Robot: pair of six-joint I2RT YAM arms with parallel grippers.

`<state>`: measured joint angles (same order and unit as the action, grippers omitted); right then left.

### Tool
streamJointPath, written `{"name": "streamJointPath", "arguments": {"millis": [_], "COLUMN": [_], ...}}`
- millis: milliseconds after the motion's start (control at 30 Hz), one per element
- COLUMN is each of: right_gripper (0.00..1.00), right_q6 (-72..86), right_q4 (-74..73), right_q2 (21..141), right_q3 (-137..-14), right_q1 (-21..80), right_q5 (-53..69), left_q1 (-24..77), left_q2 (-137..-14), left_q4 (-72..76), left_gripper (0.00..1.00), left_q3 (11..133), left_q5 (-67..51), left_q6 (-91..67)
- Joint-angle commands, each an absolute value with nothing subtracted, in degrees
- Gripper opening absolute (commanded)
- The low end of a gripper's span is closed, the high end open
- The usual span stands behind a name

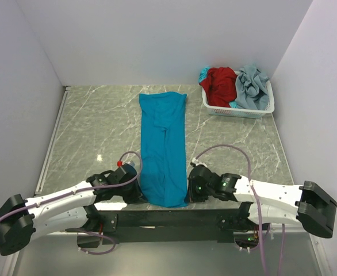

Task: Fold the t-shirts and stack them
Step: Fold the tshirt

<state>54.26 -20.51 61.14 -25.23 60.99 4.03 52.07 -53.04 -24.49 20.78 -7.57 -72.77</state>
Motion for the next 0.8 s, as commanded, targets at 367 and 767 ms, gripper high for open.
{"name": "streamJointPath", "arguments": {"millis": [367,767], "right_gripper": [0.00,0.00], "right_q6": [38.85,31.73], "right_q4": [-20.92,-18.28], "right_q2": [66.35,80.59], "right_q3": [-41.83,-56.59], "right_q1": [47.82,39.47], "right_q5": [0.26,-3.52], "left_q1": [39.21,29.80], "left_q2": [-64.59,-79.97], "left_q4": [-18.37,-13.71], "left_gripper": [0.00,0.00], "left_q3": [37.96,51.41], "left_q5": [-6.06,-3.51], "left_q6": [-55.29,-48.43]}}
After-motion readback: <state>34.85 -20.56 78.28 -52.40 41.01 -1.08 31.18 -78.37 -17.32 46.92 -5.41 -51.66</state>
